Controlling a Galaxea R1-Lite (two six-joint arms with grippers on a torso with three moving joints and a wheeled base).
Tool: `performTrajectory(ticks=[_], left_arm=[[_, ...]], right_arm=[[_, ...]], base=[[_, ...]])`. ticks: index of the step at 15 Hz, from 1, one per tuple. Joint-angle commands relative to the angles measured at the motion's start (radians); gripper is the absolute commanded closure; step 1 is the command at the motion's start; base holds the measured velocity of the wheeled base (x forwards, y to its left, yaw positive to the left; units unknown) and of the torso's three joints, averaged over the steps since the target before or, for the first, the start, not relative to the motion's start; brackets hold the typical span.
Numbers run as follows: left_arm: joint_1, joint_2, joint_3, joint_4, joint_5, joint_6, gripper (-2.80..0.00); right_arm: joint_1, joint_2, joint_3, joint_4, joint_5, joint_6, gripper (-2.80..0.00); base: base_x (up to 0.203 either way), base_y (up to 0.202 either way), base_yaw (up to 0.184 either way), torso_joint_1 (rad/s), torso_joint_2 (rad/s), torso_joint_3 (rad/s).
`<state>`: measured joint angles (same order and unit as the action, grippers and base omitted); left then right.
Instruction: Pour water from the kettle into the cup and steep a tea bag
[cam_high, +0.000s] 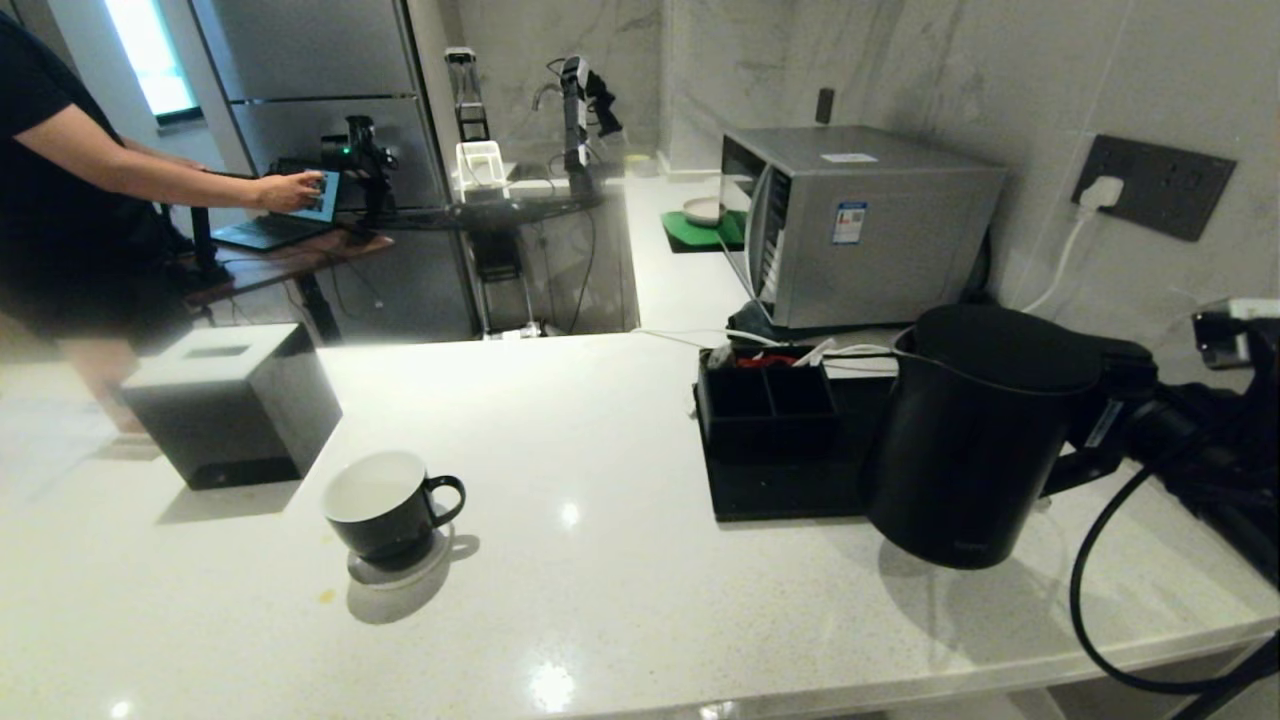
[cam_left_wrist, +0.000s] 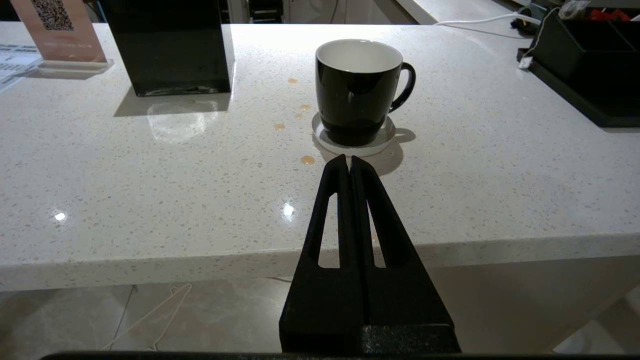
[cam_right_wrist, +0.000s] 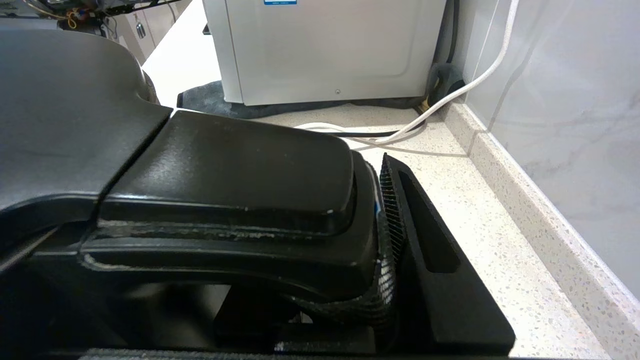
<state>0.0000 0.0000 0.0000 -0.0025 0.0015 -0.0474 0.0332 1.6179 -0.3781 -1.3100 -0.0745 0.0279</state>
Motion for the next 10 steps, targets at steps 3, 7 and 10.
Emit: performTrajectory(ticks=[3, 7, 10], left_arm=[[0.0, 0.002, 0.0, -0.001, 0.0, 0.0, 0.0], [0.0, 0.002, 0.0, -0.001, 0.0, -0.002, 0.0], [0.0, 0.002, 0.0, -0.001, 0.0, -0.002, 0.0]], right_arm=[[0.001, 0.005, -0.001, -0.007, -0.001, 0.001, 0.0], [0.001, 0.005, -0.001, -0.003, -0.001, 0.001, 0.0], [0.001, 0.004, -0.002, -0.002, -0.001, 0.0, 0.0]], base=[[0.0, 0.0, 0.0, 0.0, 0.0, 0.0], [0.0, 0.0, 0.0, 0.0, 0.0, 0.0], [0.001, 0.059, -0.009, 0.0, 0.0, 0.003]])
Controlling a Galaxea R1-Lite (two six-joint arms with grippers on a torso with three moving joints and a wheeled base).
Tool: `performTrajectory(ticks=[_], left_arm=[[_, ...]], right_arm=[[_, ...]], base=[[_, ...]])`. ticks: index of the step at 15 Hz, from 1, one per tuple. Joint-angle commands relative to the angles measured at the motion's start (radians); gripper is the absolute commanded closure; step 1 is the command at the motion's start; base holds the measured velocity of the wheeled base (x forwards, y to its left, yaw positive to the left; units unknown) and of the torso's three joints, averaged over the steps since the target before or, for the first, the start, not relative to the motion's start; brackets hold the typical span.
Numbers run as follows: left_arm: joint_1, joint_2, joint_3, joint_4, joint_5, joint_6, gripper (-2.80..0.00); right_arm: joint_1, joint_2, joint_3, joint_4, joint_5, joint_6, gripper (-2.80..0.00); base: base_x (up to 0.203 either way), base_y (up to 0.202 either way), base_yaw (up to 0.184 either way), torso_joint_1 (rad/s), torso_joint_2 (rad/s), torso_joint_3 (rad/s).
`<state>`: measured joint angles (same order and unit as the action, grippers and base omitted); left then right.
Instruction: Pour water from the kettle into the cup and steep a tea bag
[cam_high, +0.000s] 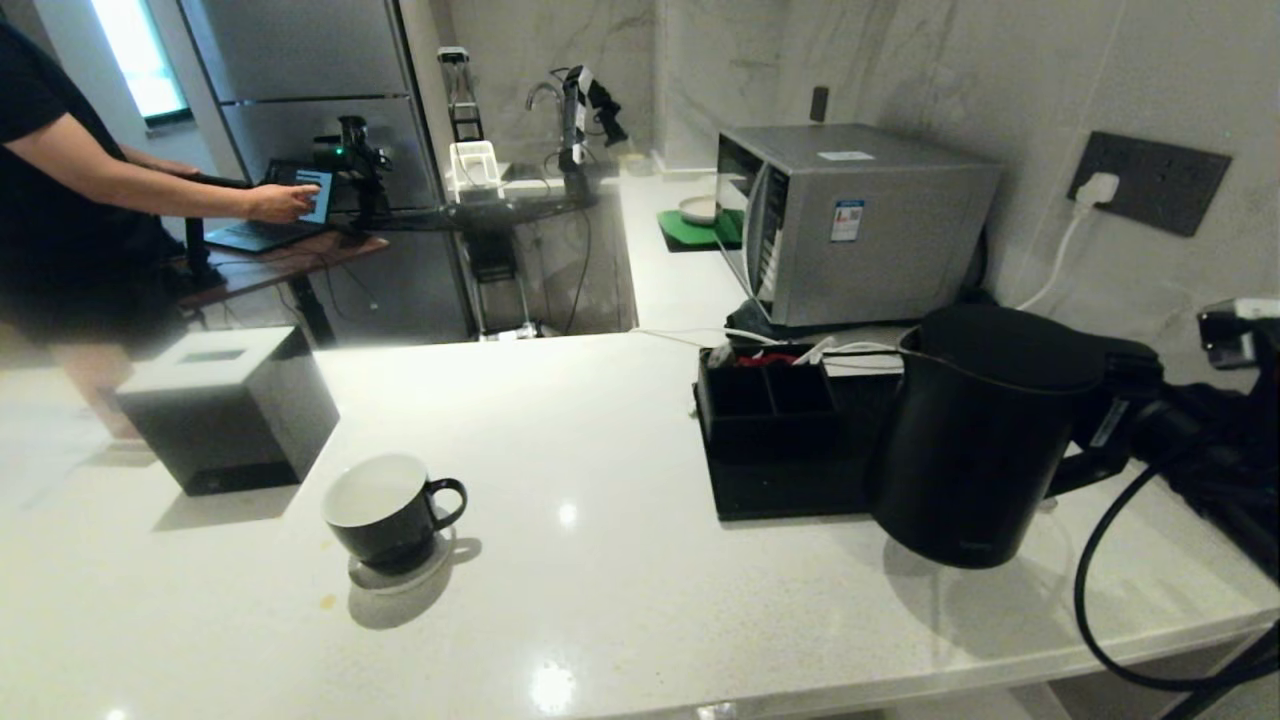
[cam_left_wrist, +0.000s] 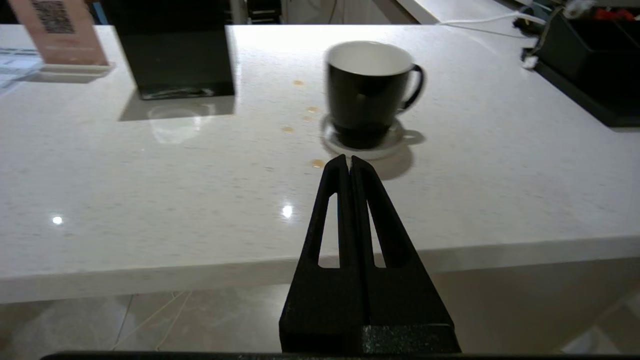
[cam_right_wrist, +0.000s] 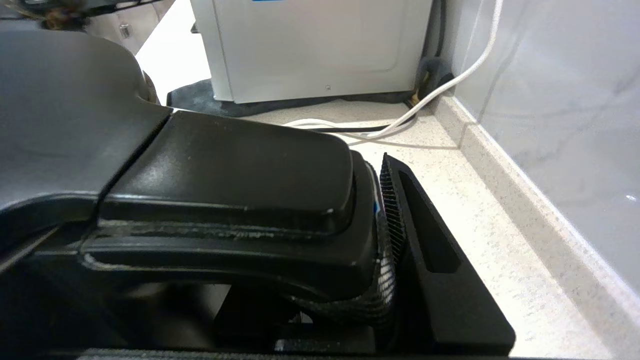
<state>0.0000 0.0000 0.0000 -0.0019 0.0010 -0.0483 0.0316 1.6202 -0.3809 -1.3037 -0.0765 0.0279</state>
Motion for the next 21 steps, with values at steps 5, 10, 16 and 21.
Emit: performTrajectory(ticks=[5, 10, 16, 21], left_arm=[[0.0, 0.002, 0.0, -0.001, 0.0, -0.001, 0.0], [0.0, 0.002, 0.0, -0.001, 0.0, -0.001, 0.0], [0.0, 0.002, 0.0, -0.001, 0.0, -0.001, 0.0], [0.0, 0.002, 0.0, -0.001, 0.0, 0.001, 0.0]], right_arm=[[0.002, 0.003, 0.002, -0.008, 0.001, 0.001, 0.0], [0.002, 0.001, 0.002, -0.008, 0.001, 0.001, 0.0], [0.002, -0.002, 0.002, -0.008, 0.001, 0.001, 0.0], [0.002, -0.005, 0.005, -0.008, 0.001, 0.001, 0.0]], base=[[0.0, 0.192, -0.001, 0.0, 0.0, 0.003], [0.0, 0.194, -0.002, 0.002, 0.0, 0.001], [0.0, 0.194, -0.001, 0.001, 0.0, 0.004], [0.0, 0.196, -0.001, 0.002, 0.0, 0.002]])
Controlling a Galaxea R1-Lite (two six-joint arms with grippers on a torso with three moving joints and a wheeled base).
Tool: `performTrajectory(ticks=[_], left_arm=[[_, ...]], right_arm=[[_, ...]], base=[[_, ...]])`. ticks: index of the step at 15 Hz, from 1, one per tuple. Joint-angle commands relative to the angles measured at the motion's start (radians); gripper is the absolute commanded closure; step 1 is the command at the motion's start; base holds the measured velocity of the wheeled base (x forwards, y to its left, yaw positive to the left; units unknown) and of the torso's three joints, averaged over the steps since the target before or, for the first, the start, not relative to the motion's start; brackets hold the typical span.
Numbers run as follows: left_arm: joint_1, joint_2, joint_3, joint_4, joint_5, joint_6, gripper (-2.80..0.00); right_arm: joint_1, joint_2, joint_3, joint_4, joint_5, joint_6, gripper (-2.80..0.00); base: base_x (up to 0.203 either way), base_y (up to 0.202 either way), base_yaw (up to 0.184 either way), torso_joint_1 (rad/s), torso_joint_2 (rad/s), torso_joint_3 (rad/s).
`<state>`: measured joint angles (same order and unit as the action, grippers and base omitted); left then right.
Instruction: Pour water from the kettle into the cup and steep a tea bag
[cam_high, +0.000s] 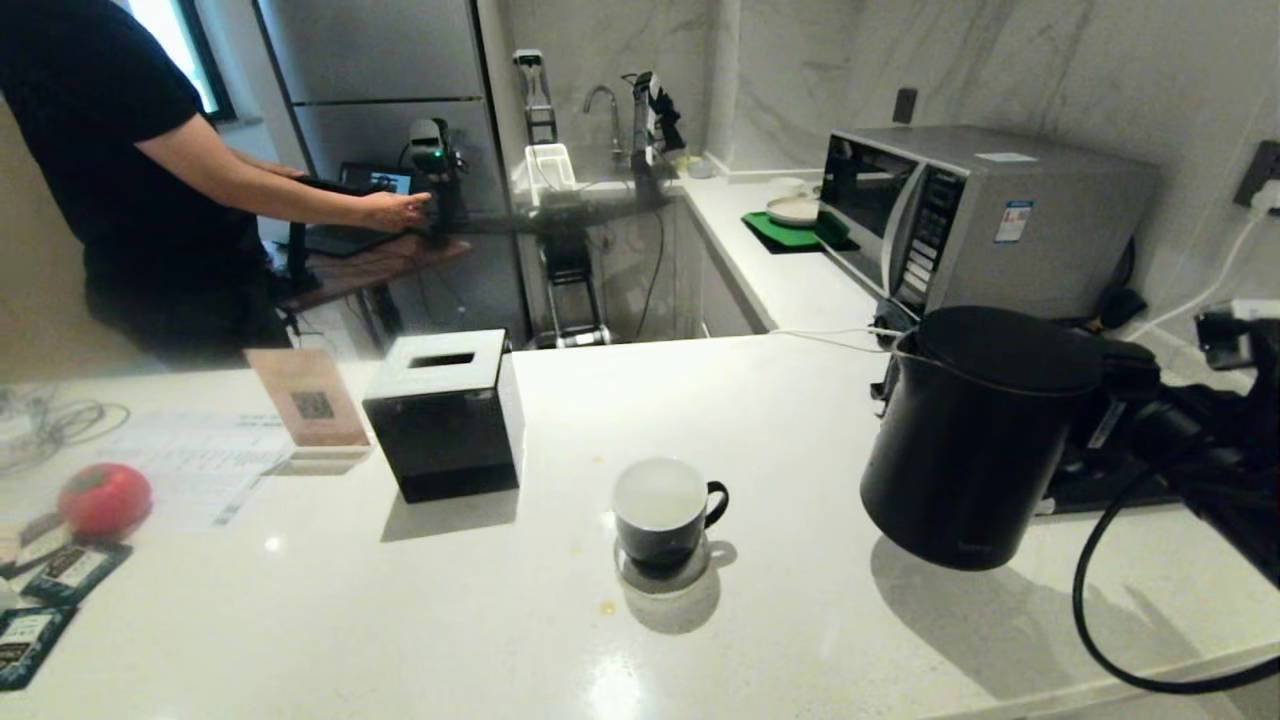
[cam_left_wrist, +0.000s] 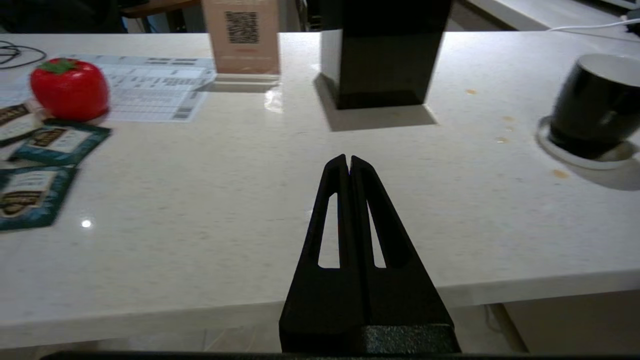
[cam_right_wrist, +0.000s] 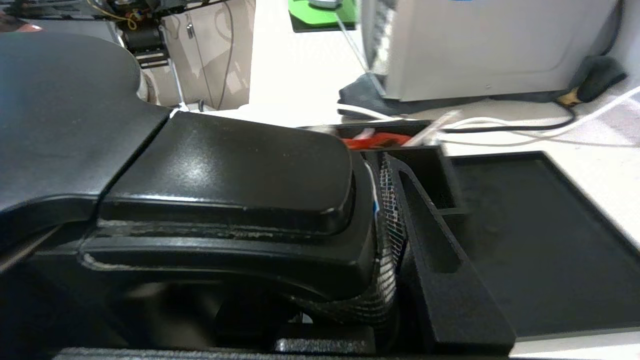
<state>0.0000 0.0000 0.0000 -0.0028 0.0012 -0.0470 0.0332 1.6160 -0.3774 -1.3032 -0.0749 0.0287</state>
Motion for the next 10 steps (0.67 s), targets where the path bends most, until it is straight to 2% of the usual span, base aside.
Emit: performTrajectory(ticks=[1, 4, 10], left_arm=[[0.0, 0.002, 0.0, 0.0, 0.0, -0.001, 0.0], [0.0, 0.002, 0.0, 0.0, 0.0, 0.001, 0.0], [0.0, 0.002, 0.0, 0.0, 0.0, 0.0, 0.0]], right_arm=[[0.001, -0.002, 0.001, -0.008, -0.001, 0.0, 0.0], [0.001, -0.006, 0.002, -0.008, -0.001, 0.0, 0.0], [0.001, -0.01, 0.002, -0.008, 0.0, 0.0, 0.0]], base=[[0.0, 0.189, -0.003, 0.002, 0.0, -0.001], [0.0, 0.159, -0.003, 0.001, 0.0, 0.003], [0.0, 0.01, 0.0, 0.001, 0.0, 0.001]])
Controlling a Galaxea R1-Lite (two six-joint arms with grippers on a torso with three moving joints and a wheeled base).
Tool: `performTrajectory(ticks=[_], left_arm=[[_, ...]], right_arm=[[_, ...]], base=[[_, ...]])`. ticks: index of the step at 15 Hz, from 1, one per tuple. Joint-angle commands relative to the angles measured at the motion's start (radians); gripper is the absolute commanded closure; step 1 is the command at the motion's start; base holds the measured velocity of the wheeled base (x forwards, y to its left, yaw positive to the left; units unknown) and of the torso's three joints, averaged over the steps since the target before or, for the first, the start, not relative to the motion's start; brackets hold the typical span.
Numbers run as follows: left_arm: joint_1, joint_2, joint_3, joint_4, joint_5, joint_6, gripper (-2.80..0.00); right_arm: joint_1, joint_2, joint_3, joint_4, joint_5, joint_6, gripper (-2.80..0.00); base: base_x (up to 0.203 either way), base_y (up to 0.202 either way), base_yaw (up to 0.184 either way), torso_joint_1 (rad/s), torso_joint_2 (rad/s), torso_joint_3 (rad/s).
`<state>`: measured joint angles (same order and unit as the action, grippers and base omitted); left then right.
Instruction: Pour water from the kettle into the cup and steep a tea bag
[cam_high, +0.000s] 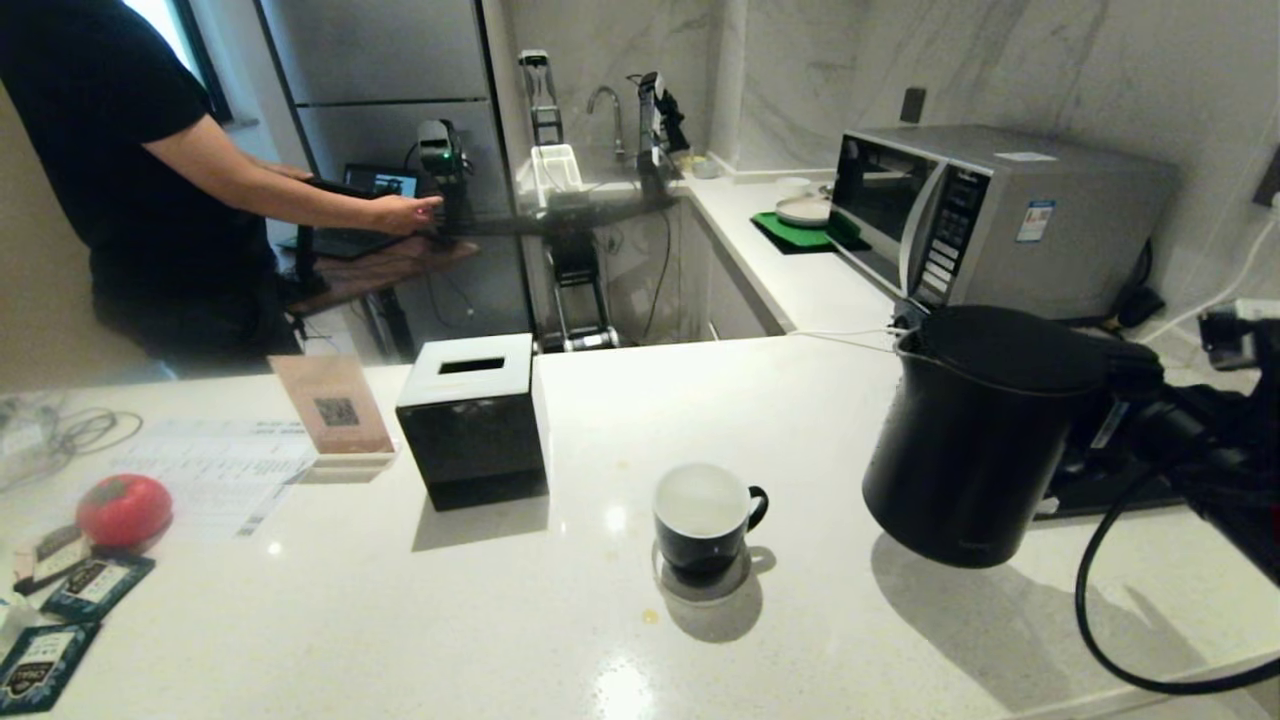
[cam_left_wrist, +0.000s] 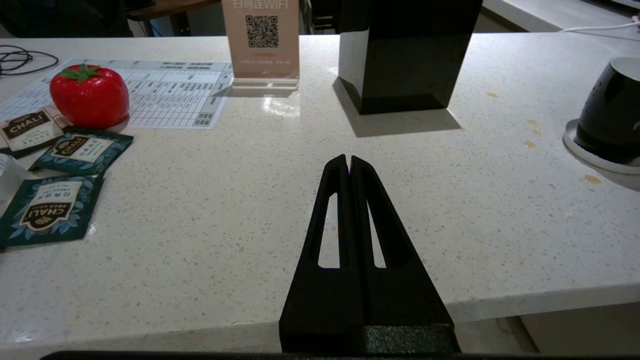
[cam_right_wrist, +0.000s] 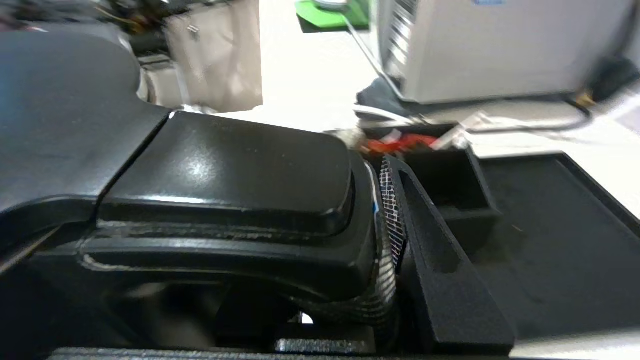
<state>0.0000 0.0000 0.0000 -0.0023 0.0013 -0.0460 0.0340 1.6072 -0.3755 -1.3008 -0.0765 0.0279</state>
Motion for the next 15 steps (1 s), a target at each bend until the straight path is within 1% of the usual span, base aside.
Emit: performTrajectory(ticks=[1, 15], left_arm=[[0.0, 0.002, 0.0, -0.001, 0.0, -0.002, 0.0], [0.0, 0.002, 0.0, -0.001, 0.0, -0.002, 0.0]], right_arm=[[0.0, -0.001, -0.002, -0.011, 0.0, 0.001, 0.0], [0.0, 0.0, 0.004, -0.011, 0.0, 0.0, 0.0]], base=[[0.0, 0.0, 0.0, 0.0, 0.0, 0.0], [0.0, 0.0, 0.0, 0.0, 0.0, 0.0]])
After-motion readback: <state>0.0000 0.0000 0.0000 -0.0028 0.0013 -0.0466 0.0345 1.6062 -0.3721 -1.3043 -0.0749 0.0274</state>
